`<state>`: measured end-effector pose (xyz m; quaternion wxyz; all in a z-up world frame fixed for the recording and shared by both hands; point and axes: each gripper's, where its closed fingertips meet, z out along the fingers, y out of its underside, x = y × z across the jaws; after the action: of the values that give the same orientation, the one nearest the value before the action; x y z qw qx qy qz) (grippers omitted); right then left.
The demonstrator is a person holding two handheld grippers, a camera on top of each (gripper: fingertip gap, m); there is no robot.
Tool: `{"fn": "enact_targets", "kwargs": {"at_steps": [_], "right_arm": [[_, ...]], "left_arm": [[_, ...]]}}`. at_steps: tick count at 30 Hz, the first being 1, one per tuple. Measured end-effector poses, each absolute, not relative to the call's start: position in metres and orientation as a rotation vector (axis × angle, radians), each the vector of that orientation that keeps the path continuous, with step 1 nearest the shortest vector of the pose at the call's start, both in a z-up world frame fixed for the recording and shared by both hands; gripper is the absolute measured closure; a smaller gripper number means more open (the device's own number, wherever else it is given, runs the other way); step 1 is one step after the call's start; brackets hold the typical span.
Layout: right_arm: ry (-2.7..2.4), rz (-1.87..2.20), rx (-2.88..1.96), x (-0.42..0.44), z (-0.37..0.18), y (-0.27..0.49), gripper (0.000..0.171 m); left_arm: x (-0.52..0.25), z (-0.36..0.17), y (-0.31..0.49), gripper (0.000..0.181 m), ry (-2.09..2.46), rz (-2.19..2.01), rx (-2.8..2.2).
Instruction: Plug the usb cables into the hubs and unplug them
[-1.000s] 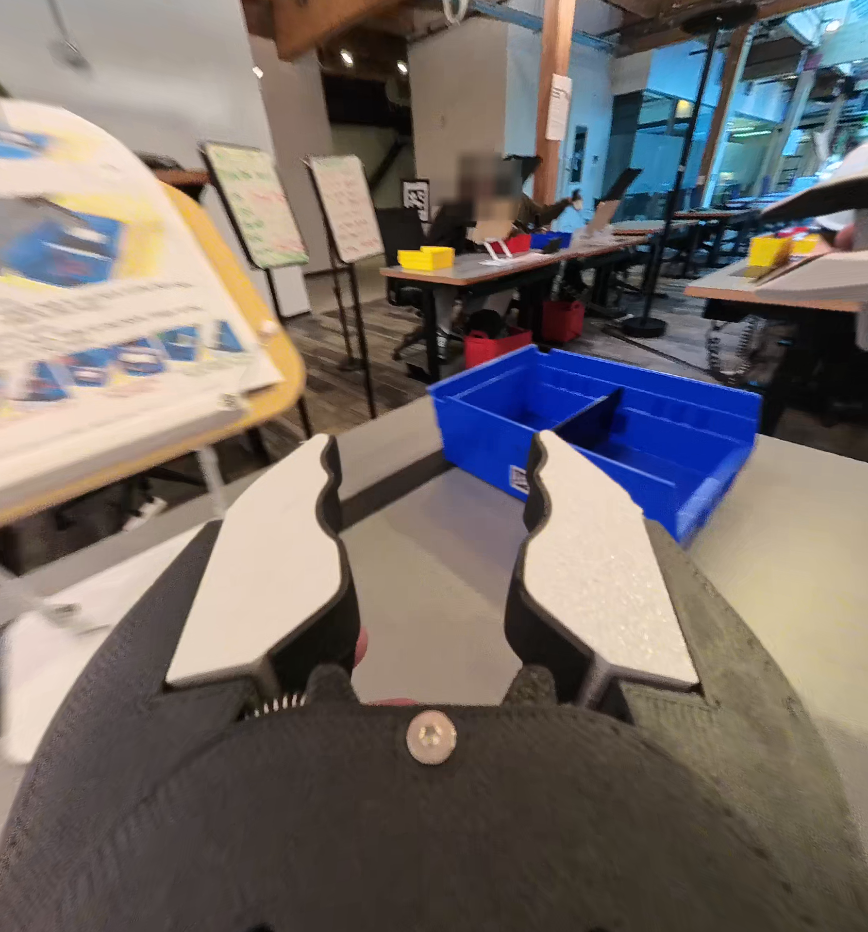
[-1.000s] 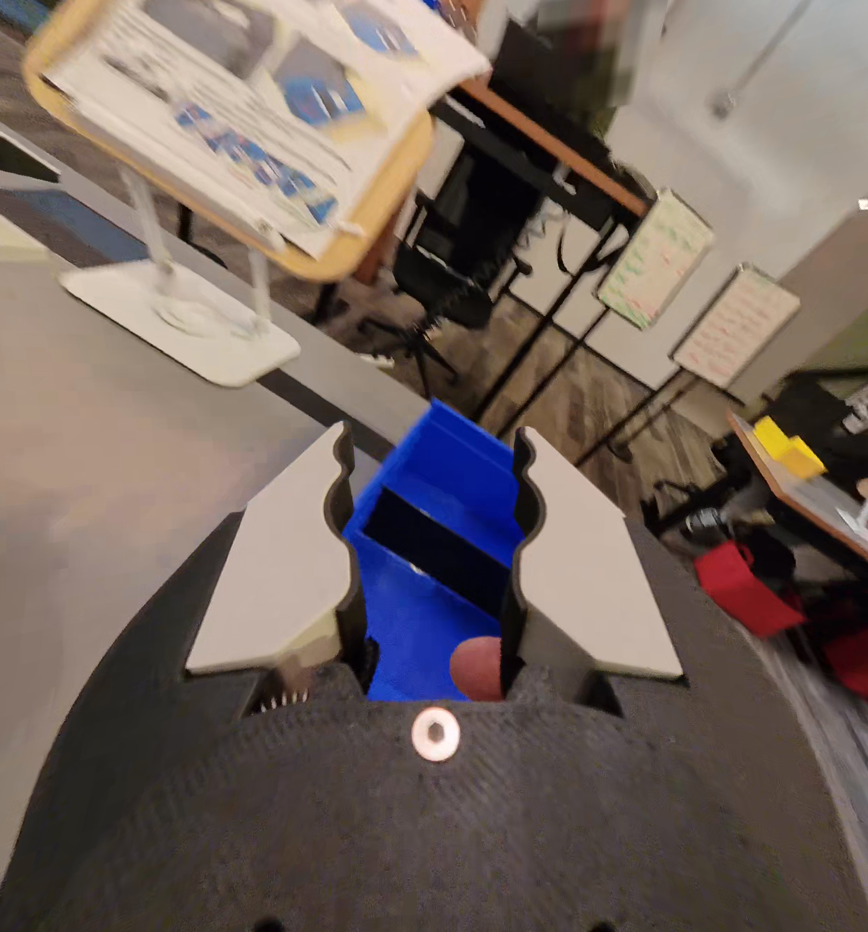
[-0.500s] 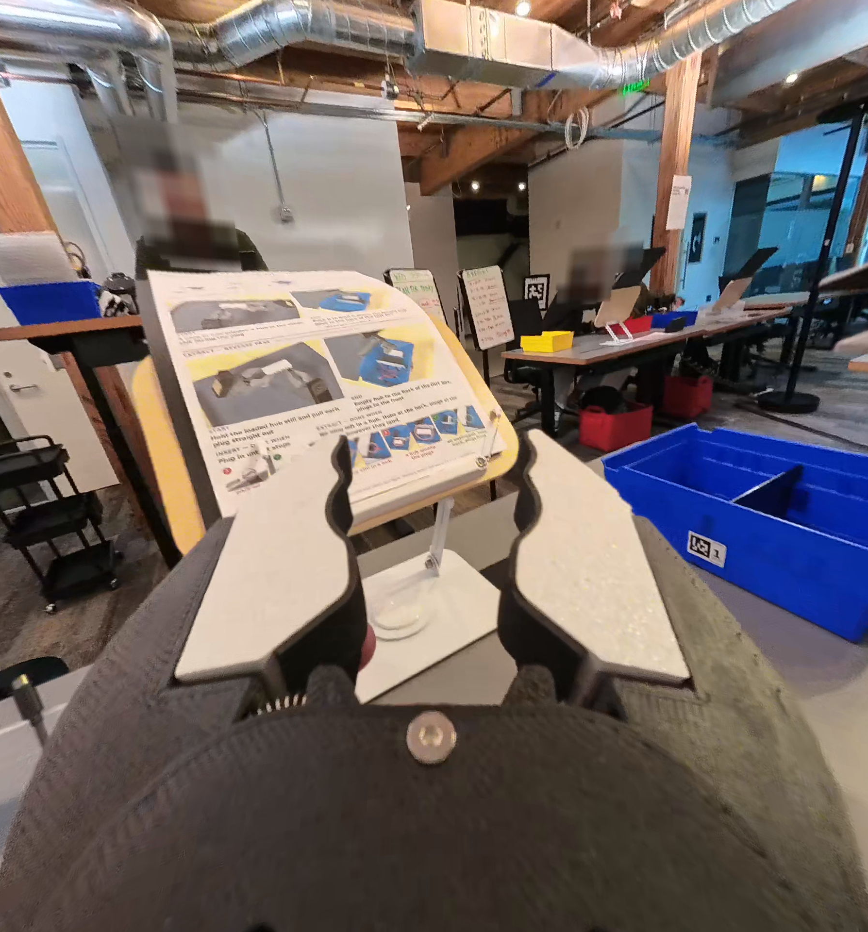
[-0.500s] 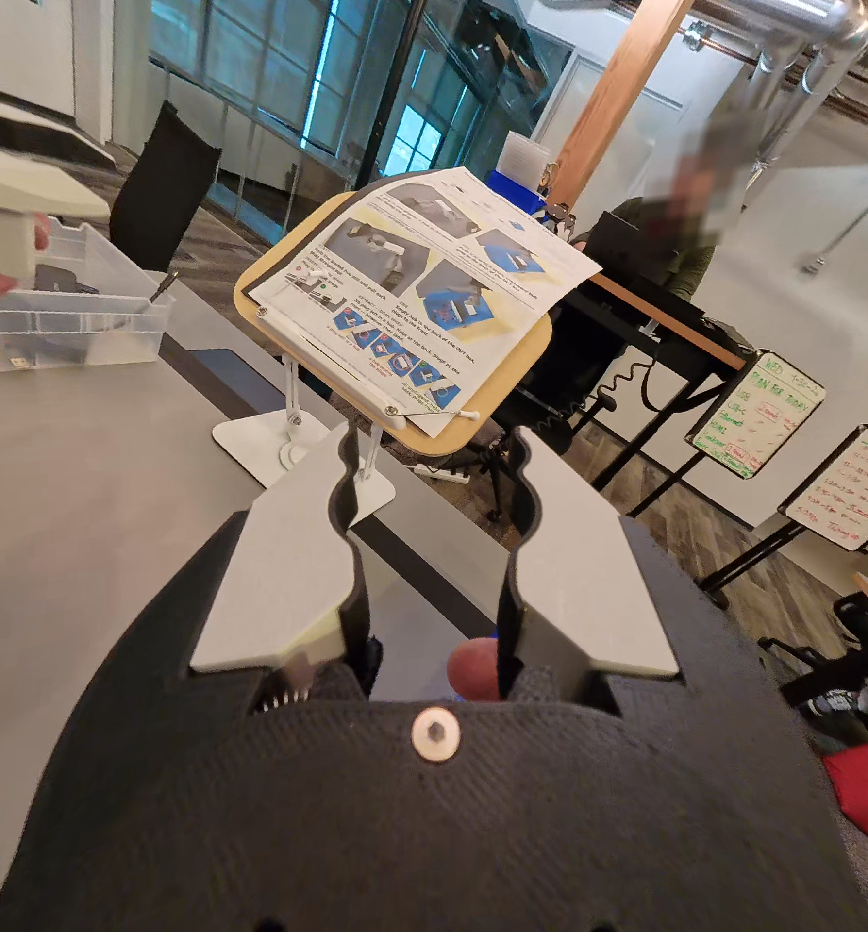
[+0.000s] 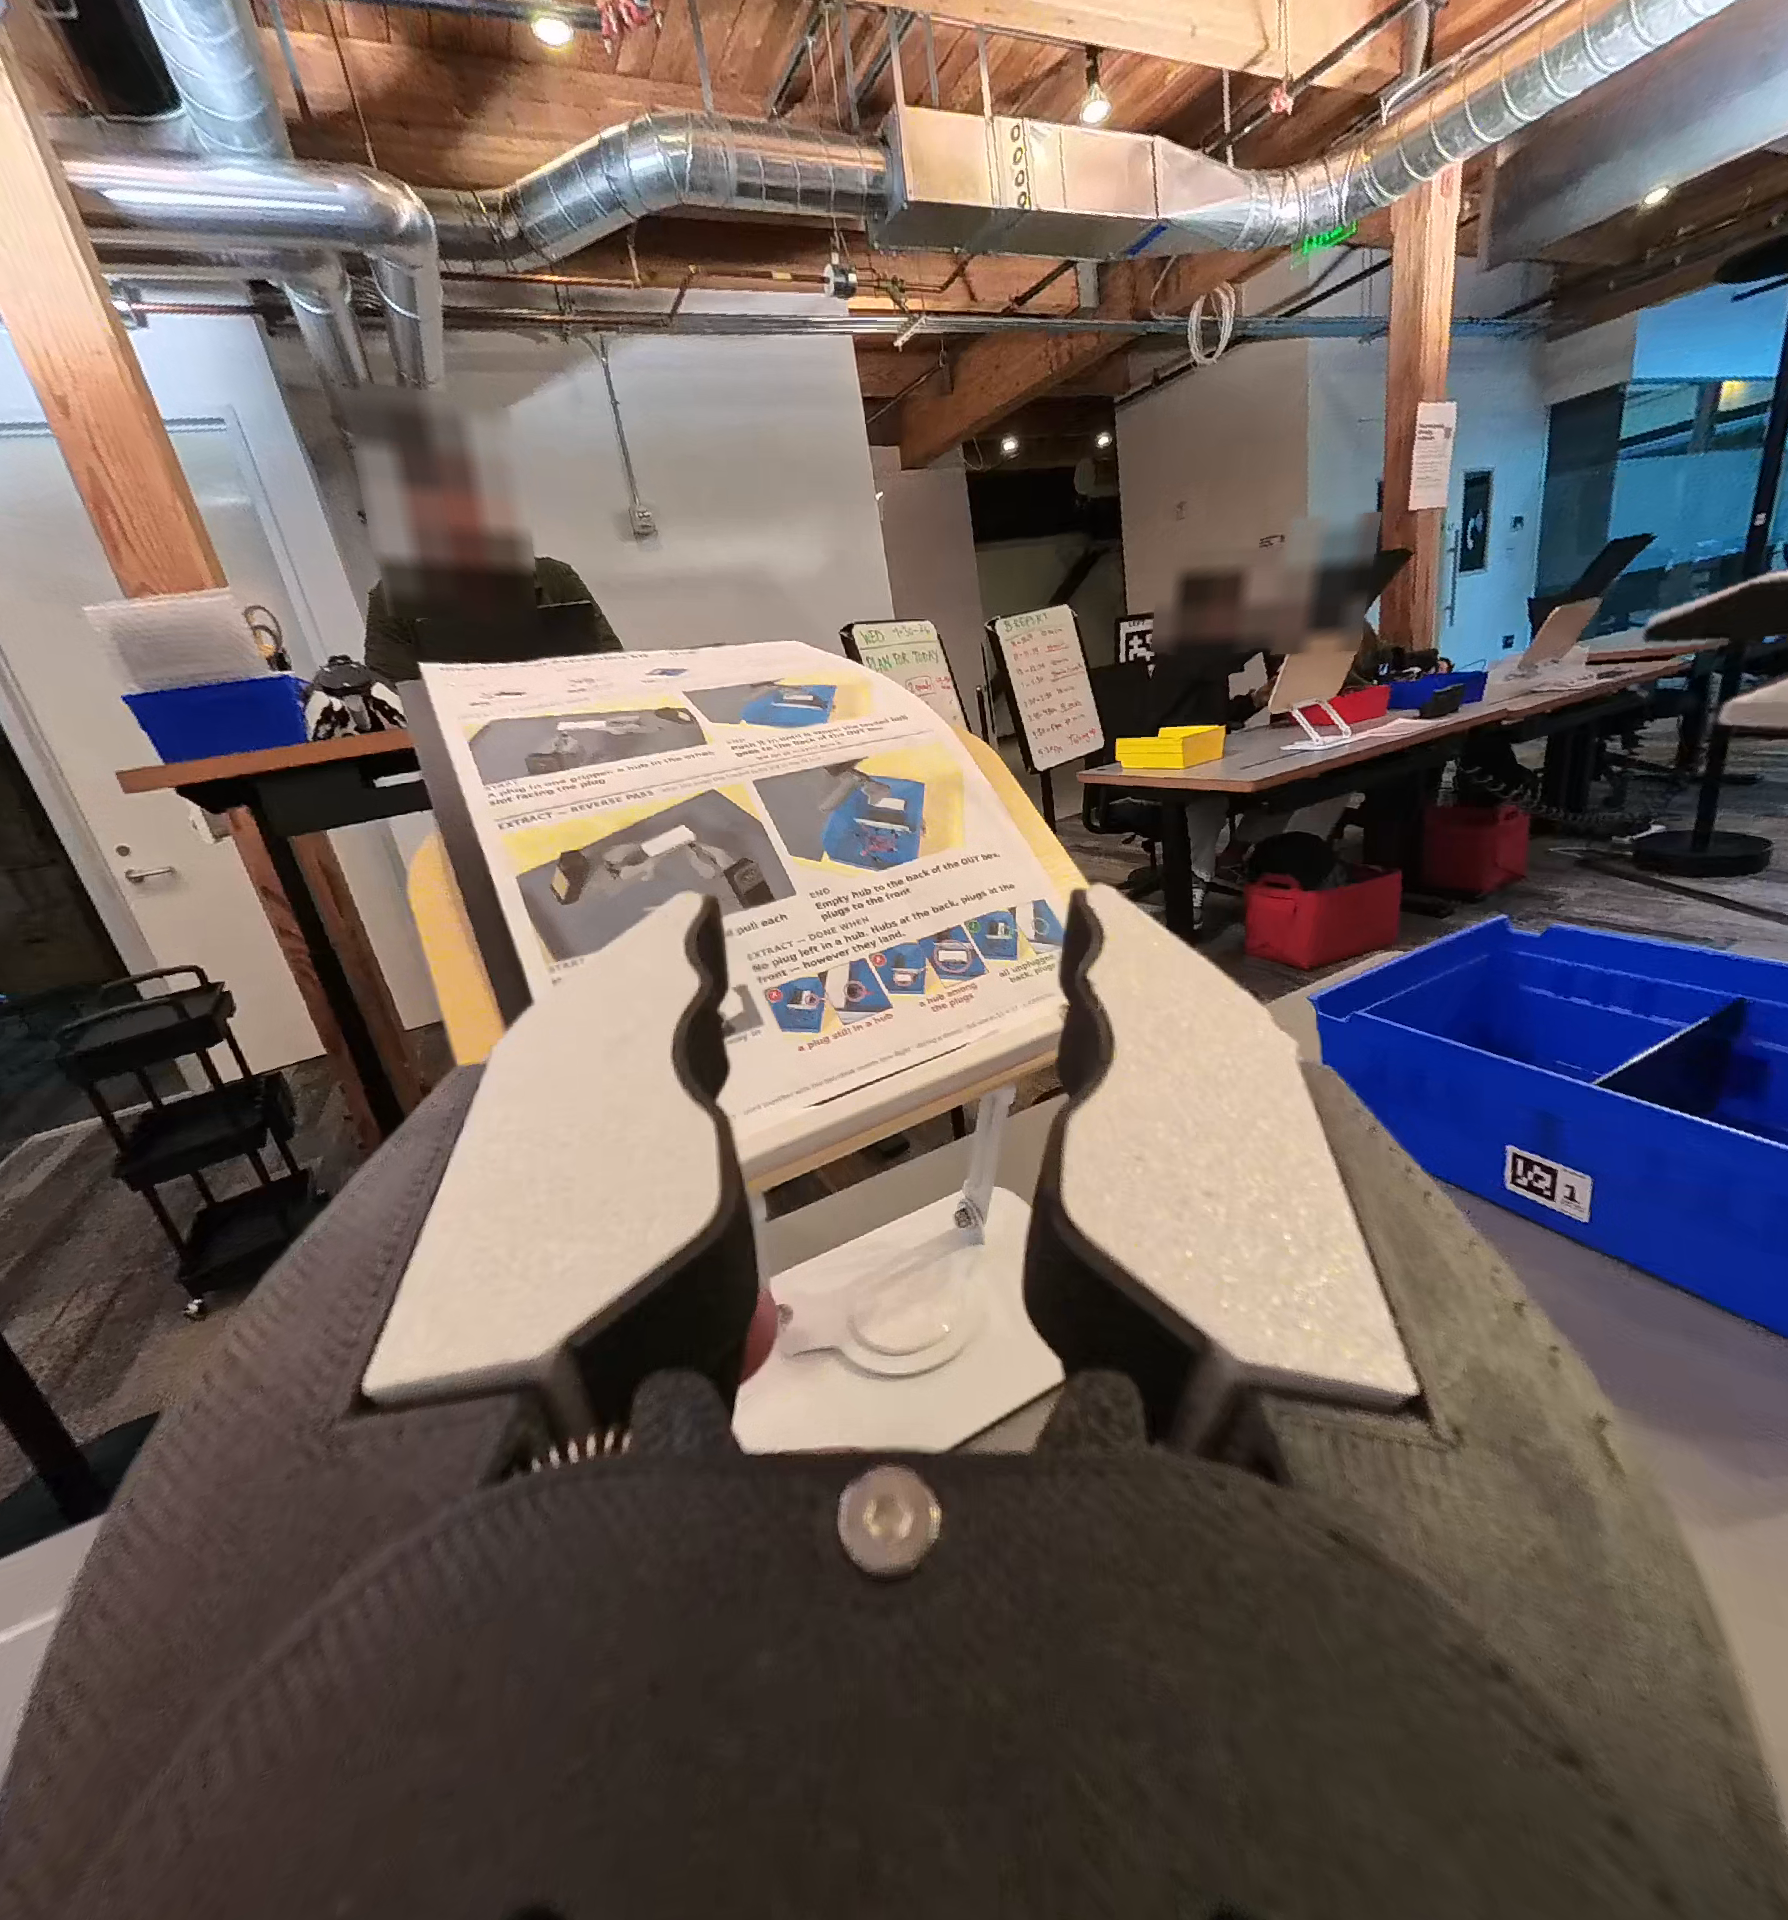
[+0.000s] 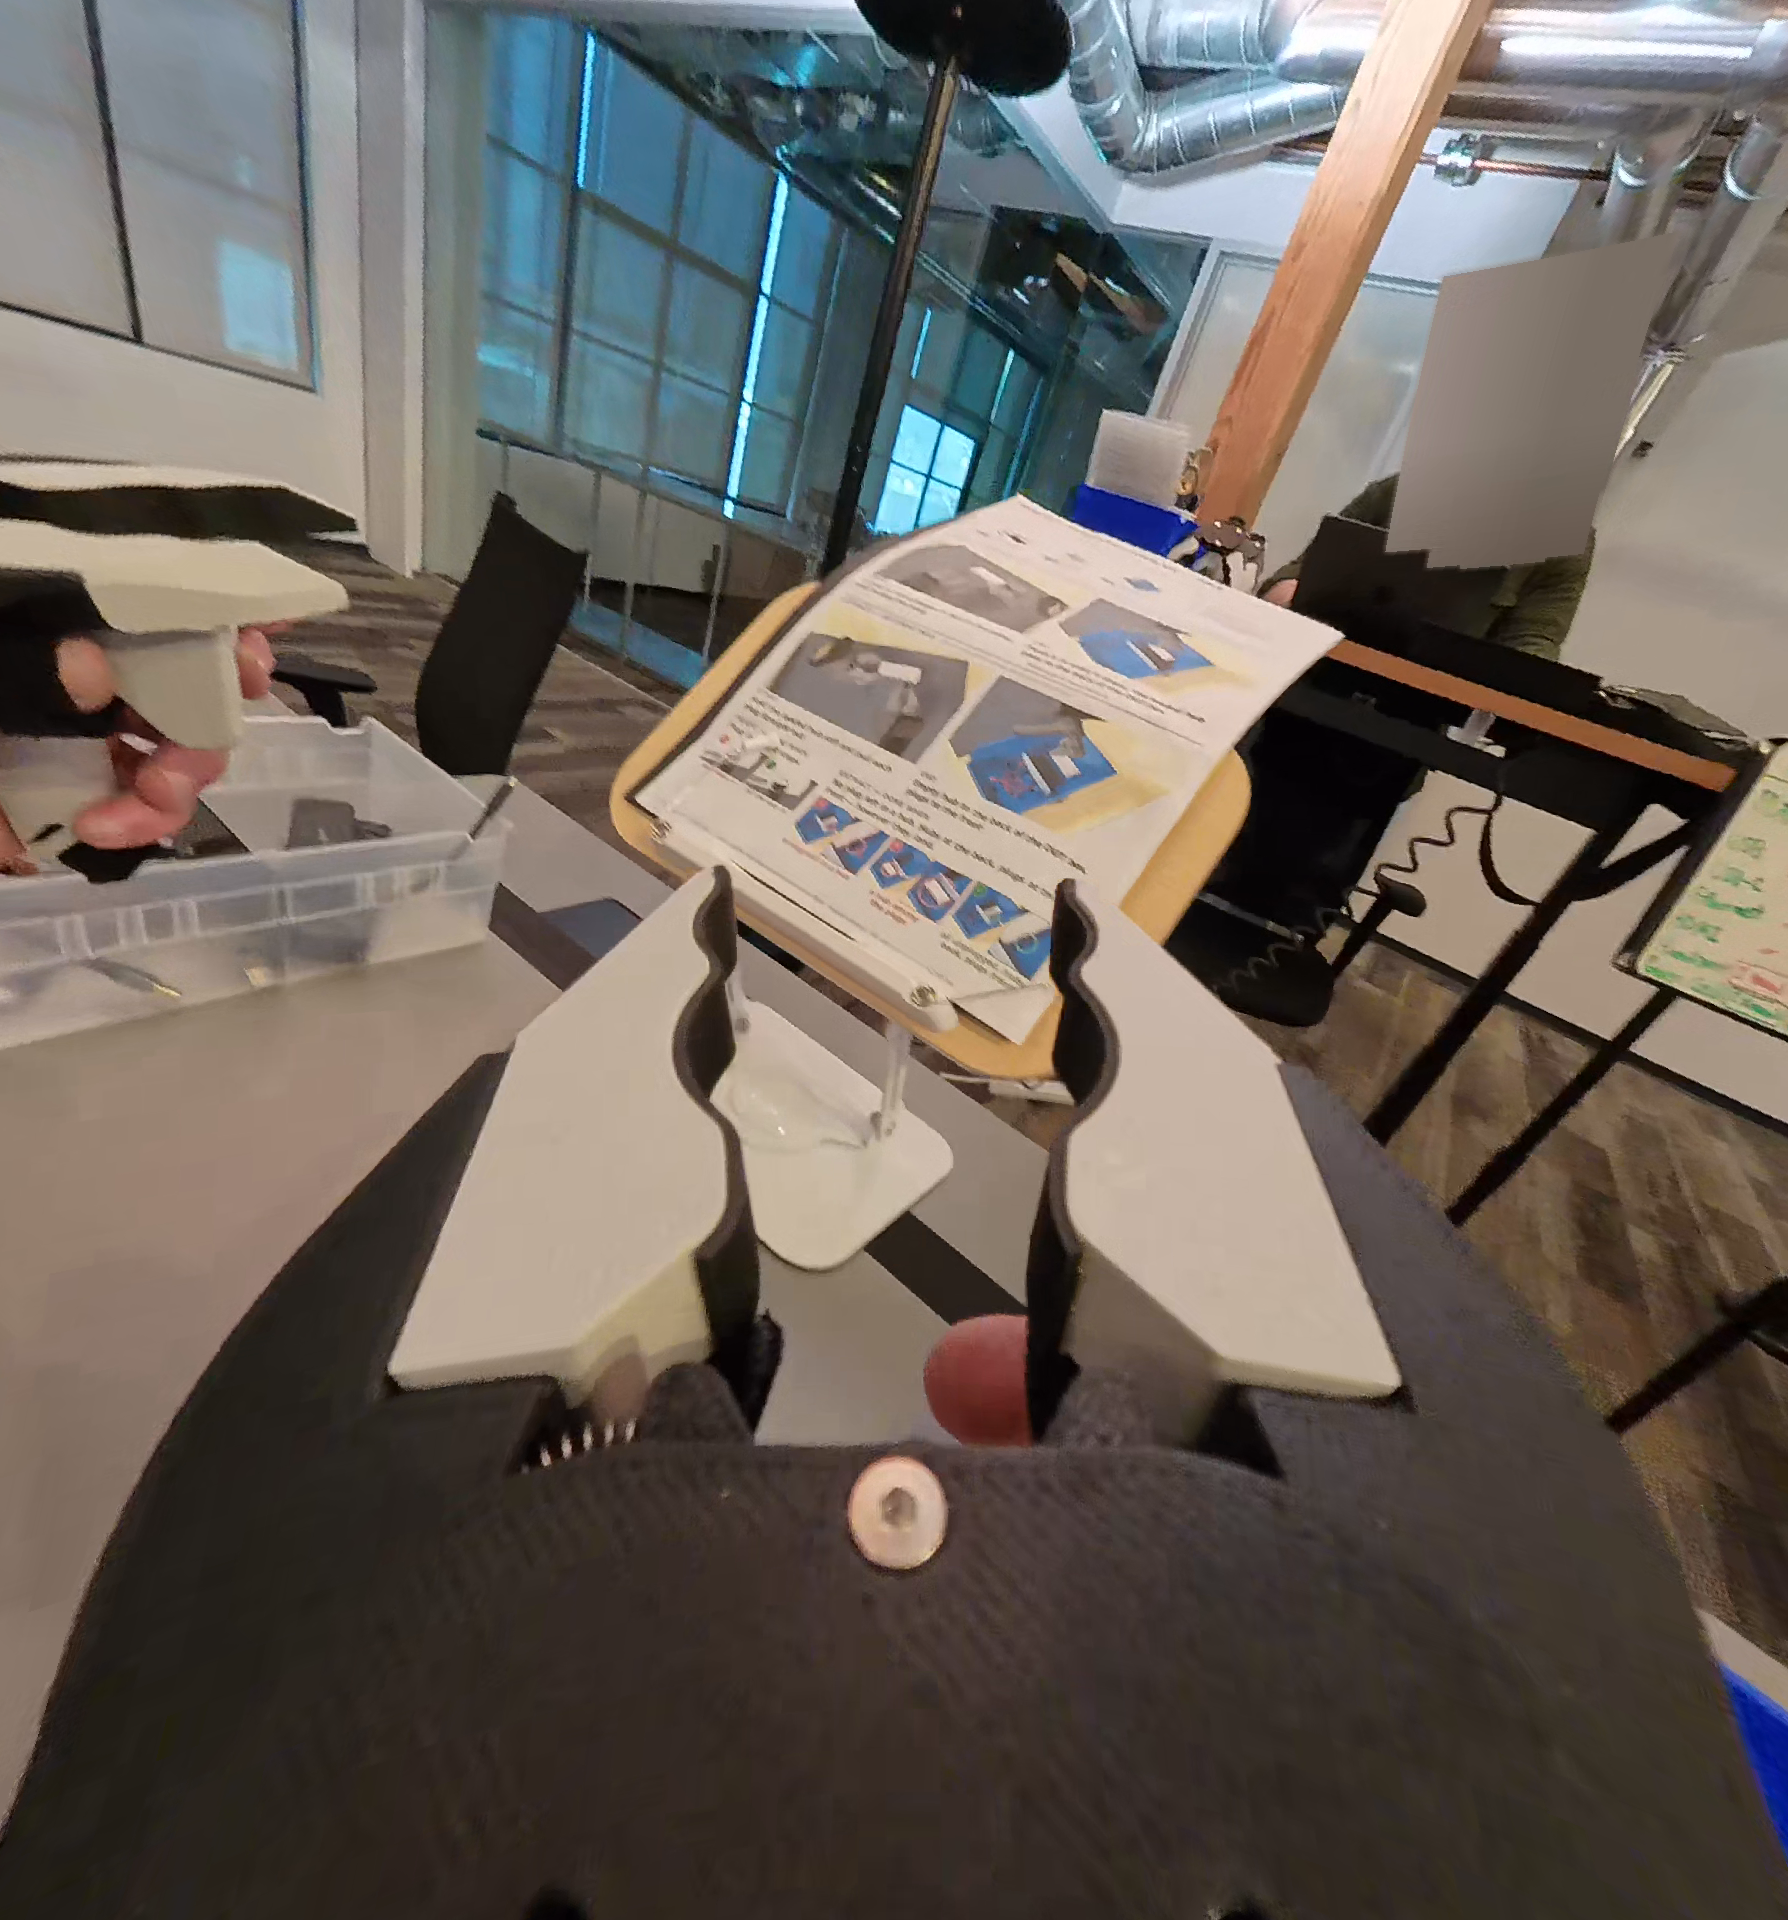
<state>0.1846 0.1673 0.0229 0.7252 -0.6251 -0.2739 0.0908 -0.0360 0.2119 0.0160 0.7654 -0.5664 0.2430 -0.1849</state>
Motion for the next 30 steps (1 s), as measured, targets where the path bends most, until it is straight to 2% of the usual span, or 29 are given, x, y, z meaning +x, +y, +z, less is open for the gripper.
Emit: {"fn": "enact_targets", "kwargs": {"at_steps": [10,23,30], "right_arm": [[-0.574,0.379,-1.249,0.107,0.065,0.174,0.111],[-0.625,0.254,-1.337,0.111,0.03,0.203,0.118],[-0.661,0.239,-1.396,0.114,0.007,0.217,0.12]], "left_arm": [[-0.056,0.034,0.21,0.122,0.565,-0.397,-1.226],[-0.131,0.059,0.227,0.133,0.625,-0.123,-1.231],[-0.185,0.011,0.283,0.129,0.92,0.316,-1.438]]}}
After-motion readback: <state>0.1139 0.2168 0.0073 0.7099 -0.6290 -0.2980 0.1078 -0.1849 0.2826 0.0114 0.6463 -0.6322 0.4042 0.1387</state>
